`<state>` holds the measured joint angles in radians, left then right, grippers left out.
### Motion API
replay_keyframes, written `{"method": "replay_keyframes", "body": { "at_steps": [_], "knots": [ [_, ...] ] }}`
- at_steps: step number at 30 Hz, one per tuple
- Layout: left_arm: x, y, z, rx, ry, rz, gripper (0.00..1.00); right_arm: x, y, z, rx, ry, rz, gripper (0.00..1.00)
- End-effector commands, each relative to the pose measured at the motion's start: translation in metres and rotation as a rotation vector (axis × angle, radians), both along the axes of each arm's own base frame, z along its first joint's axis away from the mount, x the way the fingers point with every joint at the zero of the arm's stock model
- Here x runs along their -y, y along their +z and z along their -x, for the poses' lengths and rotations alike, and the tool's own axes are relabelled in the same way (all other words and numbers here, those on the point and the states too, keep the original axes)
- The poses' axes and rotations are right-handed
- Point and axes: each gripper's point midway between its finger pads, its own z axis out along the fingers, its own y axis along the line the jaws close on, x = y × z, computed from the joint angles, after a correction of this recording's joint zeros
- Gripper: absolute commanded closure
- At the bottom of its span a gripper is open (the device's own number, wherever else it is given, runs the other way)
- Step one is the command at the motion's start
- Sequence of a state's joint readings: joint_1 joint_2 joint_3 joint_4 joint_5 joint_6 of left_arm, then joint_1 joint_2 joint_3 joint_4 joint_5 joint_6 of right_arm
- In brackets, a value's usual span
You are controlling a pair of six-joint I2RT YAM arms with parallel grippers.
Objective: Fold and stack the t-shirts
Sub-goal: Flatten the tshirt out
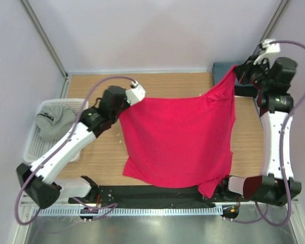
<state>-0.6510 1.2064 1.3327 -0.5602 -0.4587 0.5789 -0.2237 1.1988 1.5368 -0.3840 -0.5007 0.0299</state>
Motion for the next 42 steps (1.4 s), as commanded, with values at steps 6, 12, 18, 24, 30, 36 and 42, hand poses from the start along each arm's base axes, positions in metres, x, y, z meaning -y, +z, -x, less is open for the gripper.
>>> {"method": "replay_keyframes", "body": {
  "at_steps": [6,12,18,24,30,36,42],
  "knots": [
    [0.023,-0.161,-0.018,-0.272,0.001,-0.05,1.0,0.003,-0.192,-0.028,-0.356,0.056,0.005,0.99],
    [0.011,-0.194,-0.038,-0.306,0.069,-0.034,1.0,0.009,-0.276,-0.044,-0.567,0.075,0.012,0.99],
    [0.017,-0.201,-0.039,-0.348,0.081,0.019,1.0,-0.028,-0.311,-0.039,-0.712,0.201,-0.081,0.99],
    [0.021,-0.202,-0.036,-0.366,0.09,0.062,1.0,-0.097,-0.322,-0.016,-0.743,0.406,-0.06,0.99],
    [0.024,-0.204,-0.032,-0.381,0.082,0.091,1.0,-0.136,-0.312,-0.019,-0.742,0.511,-0.087,0.86],
    [0.025,-0.2,-0.03,-0.384,0.076,0.107,1.0,-0.134,-0.292,-0.031,-0.681,0.548,-0.014,0.54],
    [0.023,-0.2,-0.023,-0.386,0.07,0.115,1.0,-0.1,-0.272,-0.036,-0.533,0.454,0.354,0.48]
  ]
}}
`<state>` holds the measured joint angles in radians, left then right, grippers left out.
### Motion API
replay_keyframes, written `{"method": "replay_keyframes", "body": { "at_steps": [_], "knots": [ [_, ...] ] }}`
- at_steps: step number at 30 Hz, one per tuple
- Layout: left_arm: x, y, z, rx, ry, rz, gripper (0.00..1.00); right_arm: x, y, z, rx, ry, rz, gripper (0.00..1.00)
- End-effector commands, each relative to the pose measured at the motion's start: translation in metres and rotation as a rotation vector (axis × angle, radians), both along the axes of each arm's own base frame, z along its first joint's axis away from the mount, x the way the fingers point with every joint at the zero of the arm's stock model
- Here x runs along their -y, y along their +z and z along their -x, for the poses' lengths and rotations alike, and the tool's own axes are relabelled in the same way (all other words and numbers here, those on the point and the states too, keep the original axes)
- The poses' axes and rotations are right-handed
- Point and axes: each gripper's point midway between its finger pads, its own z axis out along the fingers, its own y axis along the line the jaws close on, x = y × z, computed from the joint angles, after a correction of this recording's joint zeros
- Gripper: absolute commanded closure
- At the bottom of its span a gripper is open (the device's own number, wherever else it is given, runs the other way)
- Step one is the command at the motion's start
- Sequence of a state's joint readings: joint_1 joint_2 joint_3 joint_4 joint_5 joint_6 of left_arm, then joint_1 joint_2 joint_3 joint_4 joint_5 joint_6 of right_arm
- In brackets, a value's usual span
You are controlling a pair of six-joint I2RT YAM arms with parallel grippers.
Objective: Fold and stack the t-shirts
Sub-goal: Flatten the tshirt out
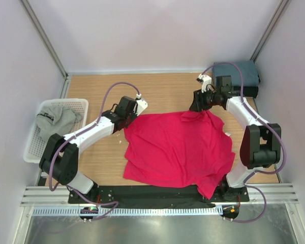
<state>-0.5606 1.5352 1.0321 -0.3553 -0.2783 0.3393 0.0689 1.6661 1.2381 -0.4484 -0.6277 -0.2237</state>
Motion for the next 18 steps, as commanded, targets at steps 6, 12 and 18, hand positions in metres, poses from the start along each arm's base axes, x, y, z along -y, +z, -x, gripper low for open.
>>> {"method": "replay_keyframes", "body": {
  "at_steps": [6,12,18],
  "knots": [
    [0.008,0.014,-0.004,0.044,0.011,0.076,1.0,0.029,0.015,0.004,0.298,0.279,0.543,0.46],
    [0.008,0.011,-0.002,0.04,0.013,0.084,1.0,-0.001,-0.013,0.013,0.355,0.372,0.703,0.5],
    [0.008,0.01,0.001,0.034,0.012,0.094,1.0,-0.039,-0.042,0.002,0.251,0.348,0.666,0.57]
  ]
}}
